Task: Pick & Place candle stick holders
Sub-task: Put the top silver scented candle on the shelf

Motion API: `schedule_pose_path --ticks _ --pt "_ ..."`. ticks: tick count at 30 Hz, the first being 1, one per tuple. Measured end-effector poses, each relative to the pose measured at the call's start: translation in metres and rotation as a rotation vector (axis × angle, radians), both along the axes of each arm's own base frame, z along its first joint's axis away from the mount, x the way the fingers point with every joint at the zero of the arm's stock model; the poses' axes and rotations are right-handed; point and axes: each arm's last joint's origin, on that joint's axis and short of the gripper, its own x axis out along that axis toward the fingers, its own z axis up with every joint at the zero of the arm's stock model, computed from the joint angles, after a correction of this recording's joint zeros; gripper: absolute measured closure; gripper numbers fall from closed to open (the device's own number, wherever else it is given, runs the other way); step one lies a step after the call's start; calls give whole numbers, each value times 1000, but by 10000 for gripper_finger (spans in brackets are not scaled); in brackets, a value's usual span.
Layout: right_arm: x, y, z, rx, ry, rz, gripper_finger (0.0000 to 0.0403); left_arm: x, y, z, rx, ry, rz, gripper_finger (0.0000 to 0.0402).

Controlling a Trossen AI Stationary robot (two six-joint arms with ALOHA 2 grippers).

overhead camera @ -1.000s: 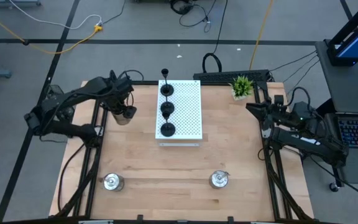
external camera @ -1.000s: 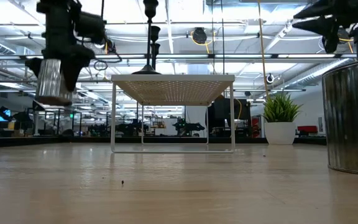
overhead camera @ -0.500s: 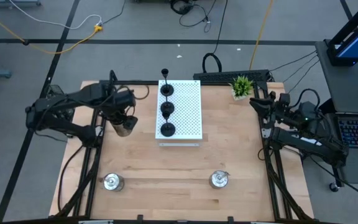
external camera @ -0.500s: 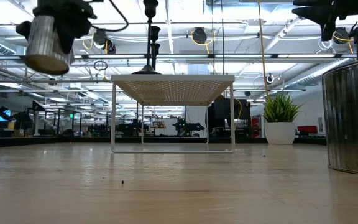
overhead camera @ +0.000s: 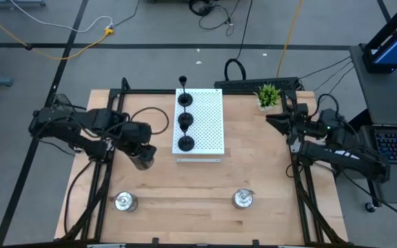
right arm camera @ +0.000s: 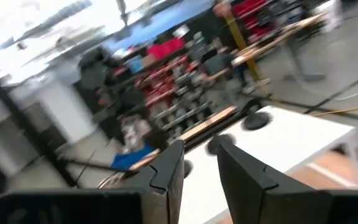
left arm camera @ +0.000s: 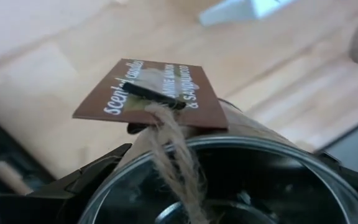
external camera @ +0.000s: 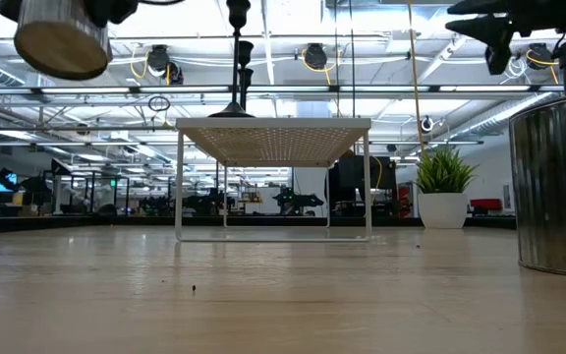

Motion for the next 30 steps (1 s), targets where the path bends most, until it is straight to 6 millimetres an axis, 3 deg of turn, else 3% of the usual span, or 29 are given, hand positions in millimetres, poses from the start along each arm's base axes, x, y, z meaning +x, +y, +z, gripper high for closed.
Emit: schedule_pose_path --ticks 5,21,30 --pt "9 0 3 -57 -11 115 314 13 -19 -1 -30 -71 -11 45" --pt "14 -2 5 -126 -13 112 314 77 -72 -18 -163 -267 -112 45" --pt "16 1 5 -166 -14 251 314 111 -90 5 -113 -364 -116 45"
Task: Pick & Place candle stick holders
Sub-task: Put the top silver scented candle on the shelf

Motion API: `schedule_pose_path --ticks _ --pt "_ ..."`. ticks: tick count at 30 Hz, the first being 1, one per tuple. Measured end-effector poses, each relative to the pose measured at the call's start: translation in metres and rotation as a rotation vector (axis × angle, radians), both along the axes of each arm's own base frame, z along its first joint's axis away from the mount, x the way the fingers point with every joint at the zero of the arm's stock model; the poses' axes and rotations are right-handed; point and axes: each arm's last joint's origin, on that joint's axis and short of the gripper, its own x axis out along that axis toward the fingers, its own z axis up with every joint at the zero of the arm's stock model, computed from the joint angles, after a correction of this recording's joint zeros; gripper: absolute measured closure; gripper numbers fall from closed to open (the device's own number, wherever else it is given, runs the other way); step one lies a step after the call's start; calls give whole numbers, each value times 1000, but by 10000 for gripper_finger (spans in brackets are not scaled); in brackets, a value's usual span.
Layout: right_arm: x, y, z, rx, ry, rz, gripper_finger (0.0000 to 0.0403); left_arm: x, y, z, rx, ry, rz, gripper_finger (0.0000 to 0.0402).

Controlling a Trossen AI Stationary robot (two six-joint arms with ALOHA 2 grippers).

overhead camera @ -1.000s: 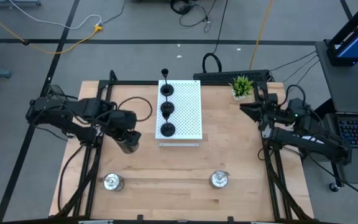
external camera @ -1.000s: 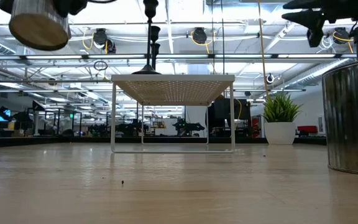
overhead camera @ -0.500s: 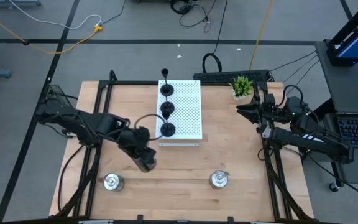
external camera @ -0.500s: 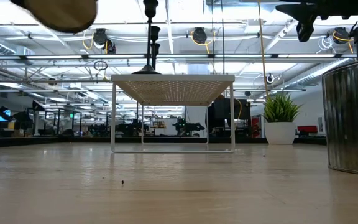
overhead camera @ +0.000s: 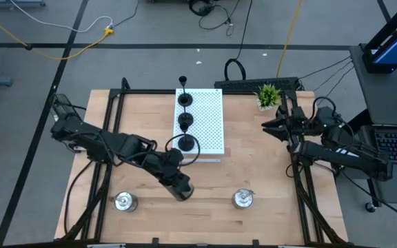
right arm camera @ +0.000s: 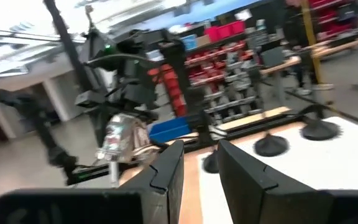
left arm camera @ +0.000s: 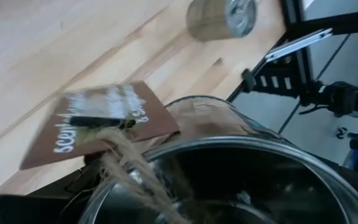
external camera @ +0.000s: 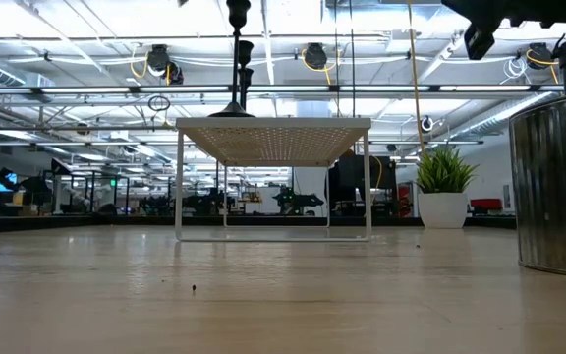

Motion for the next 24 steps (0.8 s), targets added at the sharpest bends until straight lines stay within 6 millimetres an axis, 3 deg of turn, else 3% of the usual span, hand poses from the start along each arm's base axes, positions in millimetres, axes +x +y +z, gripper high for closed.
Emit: schedule_pose_path --ticks 13,24 --pt "32 2 7 -83 -75 248 314 30 -15 11 66 -18 19 46" --pt "71 31 -14 -133 24 390 314 37 -16 14 154 -80 40 46"
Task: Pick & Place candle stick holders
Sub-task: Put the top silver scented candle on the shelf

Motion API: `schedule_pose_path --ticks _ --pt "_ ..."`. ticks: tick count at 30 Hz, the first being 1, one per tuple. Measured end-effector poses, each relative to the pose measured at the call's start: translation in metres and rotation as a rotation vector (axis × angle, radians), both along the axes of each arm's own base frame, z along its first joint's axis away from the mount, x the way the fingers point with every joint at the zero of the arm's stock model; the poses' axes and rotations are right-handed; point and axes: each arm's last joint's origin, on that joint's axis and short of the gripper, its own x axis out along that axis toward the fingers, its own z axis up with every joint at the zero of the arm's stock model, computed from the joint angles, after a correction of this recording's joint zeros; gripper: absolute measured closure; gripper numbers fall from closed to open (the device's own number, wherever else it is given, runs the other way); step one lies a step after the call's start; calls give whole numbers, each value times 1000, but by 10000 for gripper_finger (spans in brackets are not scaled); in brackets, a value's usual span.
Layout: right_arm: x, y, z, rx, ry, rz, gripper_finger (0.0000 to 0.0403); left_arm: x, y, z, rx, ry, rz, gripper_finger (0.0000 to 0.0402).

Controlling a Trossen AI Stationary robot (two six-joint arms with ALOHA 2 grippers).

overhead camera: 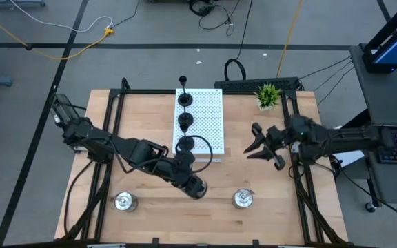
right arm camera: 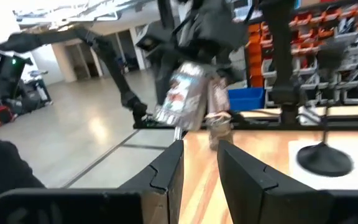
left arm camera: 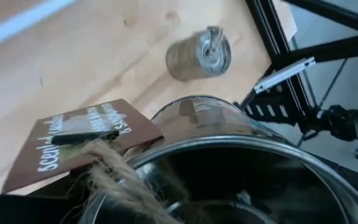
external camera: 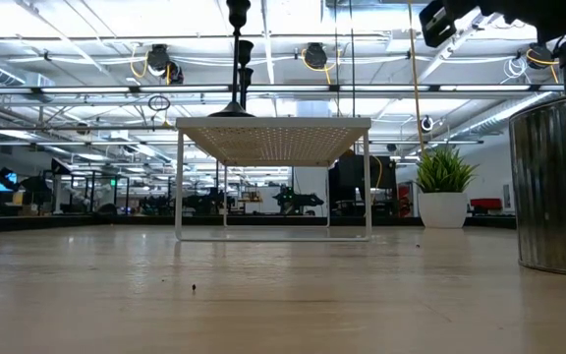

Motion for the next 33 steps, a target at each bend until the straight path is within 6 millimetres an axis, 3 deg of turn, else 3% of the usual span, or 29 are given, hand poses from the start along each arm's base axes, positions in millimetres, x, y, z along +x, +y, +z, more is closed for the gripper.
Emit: schedule_pose_path --ticks 8,13,18,24,28,33 --pt "15 32 -14 -40 62 -2 314 -2 -5 0 172 -53 -1 46" --pt "24 50 -25 46 171 33 310 -5 -12 0 272 -85 2 46" --pt "32 63 -26 154 163 88 279 8 -32 -13 333 -137 -42 46" --pt "40 73 -28 144 104 81 235 29 -50 -32 376 -206 -107 46" --pt "45 76 -34 93 103 82 211 37 -52 -44 393 -186 -128 46" --pt "49 77 -42 33 130 78 184 41 -45 -45 422 -185 -127 46"
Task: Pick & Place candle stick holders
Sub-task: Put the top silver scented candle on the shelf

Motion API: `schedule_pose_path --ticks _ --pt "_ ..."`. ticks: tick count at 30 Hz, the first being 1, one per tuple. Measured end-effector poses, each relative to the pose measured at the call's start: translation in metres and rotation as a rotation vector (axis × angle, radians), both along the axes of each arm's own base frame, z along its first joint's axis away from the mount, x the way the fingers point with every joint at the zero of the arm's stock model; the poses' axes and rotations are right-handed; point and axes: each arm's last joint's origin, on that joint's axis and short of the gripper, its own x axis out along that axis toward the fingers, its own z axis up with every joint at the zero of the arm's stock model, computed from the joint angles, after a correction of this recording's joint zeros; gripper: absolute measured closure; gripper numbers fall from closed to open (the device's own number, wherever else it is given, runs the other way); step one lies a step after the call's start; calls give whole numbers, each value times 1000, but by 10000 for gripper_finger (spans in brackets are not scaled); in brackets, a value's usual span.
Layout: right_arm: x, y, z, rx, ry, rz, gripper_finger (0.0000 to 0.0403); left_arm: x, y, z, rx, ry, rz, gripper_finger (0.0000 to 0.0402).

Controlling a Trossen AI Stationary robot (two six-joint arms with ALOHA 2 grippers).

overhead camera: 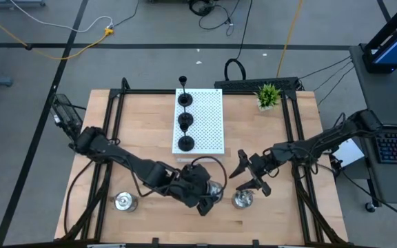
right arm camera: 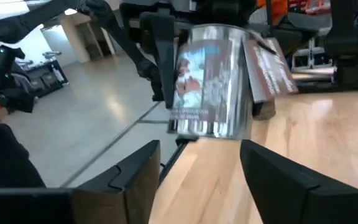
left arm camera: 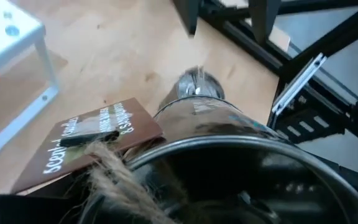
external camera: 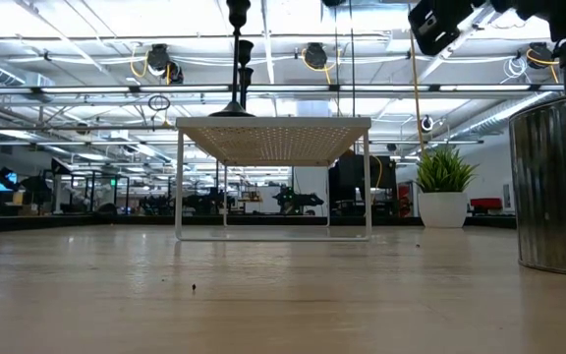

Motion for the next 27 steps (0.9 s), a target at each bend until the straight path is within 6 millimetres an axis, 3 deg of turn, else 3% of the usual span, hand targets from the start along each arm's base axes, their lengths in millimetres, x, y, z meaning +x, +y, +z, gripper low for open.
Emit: schedule_pose_path --ticks 5,14,19,27 --pt "1 0 1 -55 -16 1 165 2 5 0 29 0 -4 46" --pt "17 3 21 -289 138 -60 143 8 10 -3 36 -7 -3 46" --pt "28 7 30 -258 145 -66 138 9 11 -4 41 -6 -5 46" --pt "29 7 32 -144 194 -88 157 8 9 -5 47 7 -11 46"
